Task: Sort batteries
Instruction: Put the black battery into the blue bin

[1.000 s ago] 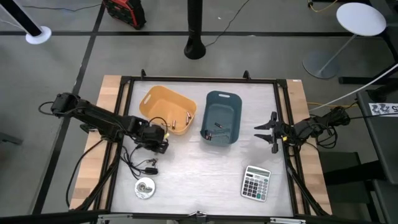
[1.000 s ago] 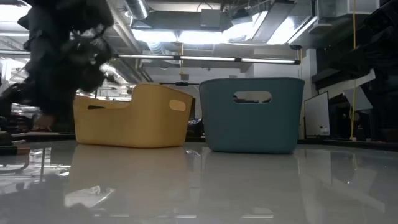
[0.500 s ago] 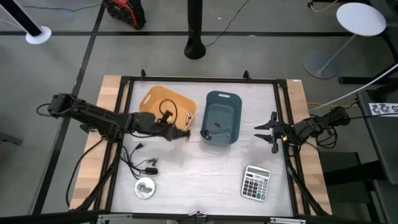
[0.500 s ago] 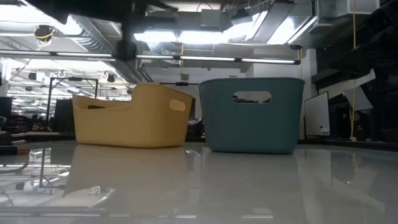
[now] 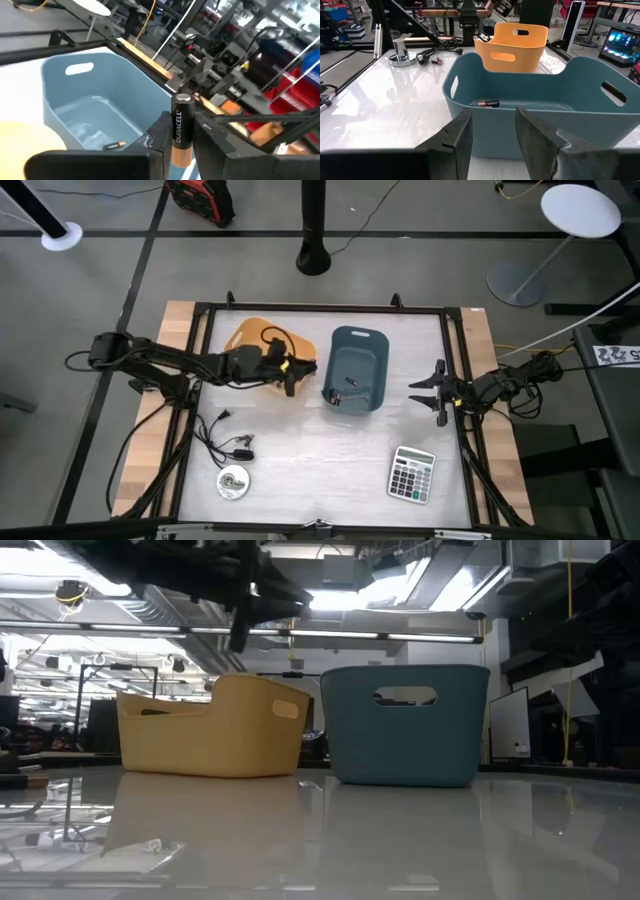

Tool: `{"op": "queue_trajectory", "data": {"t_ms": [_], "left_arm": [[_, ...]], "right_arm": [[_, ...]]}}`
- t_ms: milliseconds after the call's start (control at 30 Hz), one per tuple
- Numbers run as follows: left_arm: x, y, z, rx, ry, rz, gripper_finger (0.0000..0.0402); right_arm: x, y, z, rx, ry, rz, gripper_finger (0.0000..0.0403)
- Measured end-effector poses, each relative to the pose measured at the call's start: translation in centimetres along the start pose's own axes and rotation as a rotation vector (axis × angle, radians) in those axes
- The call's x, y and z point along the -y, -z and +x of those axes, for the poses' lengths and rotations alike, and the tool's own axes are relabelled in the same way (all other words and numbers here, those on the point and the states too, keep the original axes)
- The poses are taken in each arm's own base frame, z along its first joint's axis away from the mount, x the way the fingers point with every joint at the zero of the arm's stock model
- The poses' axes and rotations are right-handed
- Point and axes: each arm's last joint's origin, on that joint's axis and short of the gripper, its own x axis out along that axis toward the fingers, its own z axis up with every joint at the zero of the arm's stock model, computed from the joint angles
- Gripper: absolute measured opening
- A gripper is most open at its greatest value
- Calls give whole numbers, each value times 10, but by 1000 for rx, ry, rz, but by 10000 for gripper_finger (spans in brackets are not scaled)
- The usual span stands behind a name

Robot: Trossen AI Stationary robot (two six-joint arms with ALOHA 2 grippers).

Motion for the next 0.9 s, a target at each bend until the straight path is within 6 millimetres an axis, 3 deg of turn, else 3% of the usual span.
{"op": "queue_trajectory", "data": {"t_ms": [467, 667, 900], "left_arm": [[5, 12, 50, -76, -17, 405, 58], [5, 22, 59, -131, 49, 526, 58], [3, 27, 62, -154, 51, 549, 59]], "right_arm": [[0, 0, 0, 1, 0, 1, 145], [0, 0, 0, 1, 0, 1, 145], [0, 0, 0, 1, 0, 0, 145]]}}
